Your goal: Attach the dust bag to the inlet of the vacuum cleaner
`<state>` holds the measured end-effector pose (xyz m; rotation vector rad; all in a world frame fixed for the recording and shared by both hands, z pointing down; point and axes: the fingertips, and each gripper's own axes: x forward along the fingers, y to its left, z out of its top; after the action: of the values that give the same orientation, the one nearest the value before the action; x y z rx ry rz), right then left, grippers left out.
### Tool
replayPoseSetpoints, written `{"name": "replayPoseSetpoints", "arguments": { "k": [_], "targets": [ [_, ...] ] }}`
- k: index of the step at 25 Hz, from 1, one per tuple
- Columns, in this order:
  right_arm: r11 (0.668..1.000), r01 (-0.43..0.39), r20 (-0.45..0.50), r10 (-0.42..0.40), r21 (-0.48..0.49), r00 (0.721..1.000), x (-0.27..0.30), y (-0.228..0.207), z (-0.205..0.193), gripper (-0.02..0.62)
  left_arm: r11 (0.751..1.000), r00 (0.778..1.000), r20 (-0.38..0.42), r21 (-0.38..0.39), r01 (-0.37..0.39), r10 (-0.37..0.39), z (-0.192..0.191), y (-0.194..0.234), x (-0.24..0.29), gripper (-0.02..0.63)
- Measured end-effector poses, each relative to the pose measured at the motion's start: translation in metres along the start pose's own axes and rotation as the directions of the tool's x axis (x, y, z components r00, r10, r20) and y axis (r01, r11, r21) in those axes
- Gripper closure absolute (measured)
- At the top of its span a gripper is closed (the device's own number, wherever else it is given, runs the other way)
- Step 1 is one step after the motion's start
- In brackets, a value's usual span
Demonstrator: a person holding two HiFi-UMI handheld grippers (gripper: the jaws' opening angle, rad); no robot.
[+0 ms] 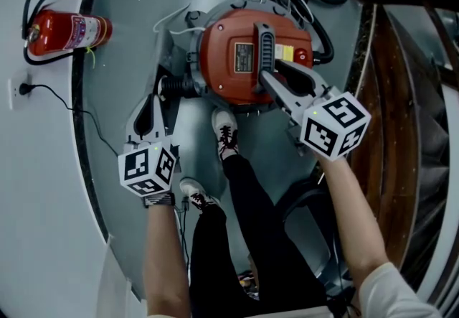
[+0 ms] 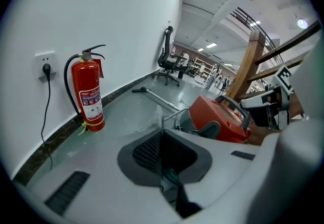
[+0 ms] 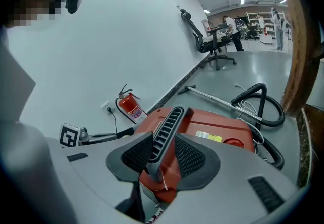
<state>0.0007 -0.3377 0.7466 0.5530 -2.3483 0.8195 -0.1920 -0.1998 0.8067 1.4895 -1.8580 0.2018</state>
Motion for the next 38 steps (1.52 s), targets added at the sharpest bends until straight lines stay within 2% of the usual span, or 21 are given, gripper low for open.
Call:
{"name": "replayPoseSetpoints", "arguments": {
  "k": [3, 12, 18, 29, 38],
  "targets": [
    [1.000, -0.003, 0.006, 0.003, 0.005, 1.000, 0.001, -0.001, 0.000, 0.459, 0.999, 1.000, 0.004, -0.023, 0.027, -0.027, 0.001, -0.004, 0.001, 0.592],
    [1.000, -0.019, 0.027, 0.019, 0.017, 0.999, 0.000, 0.000, 0.000, 0.459, 0.992, 0.999, -0.002, -0.116, 0.047, -0.048, 0.002, -0.012, 0.001, 0.592],
    [0.999, -0.035, 0.040, 0.034, 0.020, 0.999, 0.000, 0.000, 0.000, 0.459, 0.993, 0.996, -0.027, -0.088, 0.081, -0.084, 0.001, -0.018, 0.003, 0.592],
    [0.998, -0.058, 0.038, 0.057, 0.012, 0.998, 0.001, 0.001, 0.000, 0.459, 0.974, 0.986, -0.017, -0.157, 0.163, -0.167, 0.000, -0.027, 0.003, 0.588],
    [0.998, -0.063, 0.057, 0.061, 0.025, 0.996, 0.000, 0.002, 0.001, 0.460, 0.963, 0.967, -0.050, -0.116, 0.244, -0.251, 0.001, -0.035, 0.004, 0.583]
  ]
}}
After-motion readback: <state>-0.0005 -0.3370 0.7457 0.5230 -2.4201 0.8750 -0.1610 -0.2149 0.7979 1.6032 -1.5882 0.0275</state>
